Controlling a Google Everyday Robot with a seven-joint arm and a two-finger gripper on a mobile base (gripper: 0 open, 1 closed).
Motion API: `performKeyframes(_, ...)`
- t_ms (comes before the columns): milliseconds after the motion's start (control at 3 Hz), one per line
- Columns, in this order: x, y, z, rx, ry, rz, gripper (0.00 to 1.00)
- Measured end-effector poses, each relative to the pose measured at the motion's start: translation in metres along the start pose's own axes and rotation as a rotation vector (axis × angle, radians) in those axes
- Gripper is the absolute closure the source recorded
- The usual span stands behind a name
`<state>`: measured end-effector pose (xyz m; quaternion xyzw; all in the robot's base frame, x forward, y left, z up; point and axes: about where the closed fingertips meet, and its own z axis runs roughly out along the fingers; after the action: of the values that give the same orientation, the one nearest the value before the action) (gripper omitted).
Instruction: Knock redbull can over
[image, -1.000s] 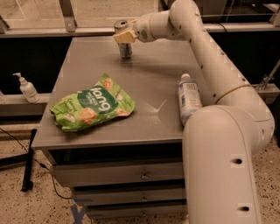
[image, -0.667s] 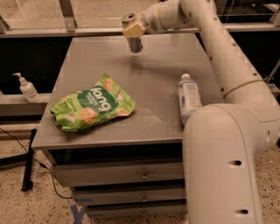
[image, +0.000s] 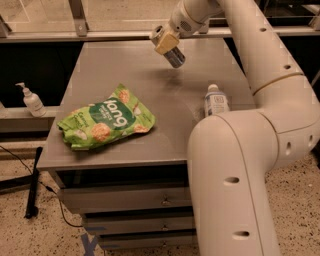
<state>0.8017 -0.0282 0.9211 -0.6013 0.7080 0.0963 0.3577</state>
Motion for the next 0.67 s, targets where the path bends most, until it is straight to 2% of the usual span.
performKeyframes(333,0.047,0.024,-0.005,-0.097,0.251,-0.055,1.00)
performKeyframes(667,0.069,0.034,-0.007,-0.154,0.371,-0.093,1.00)
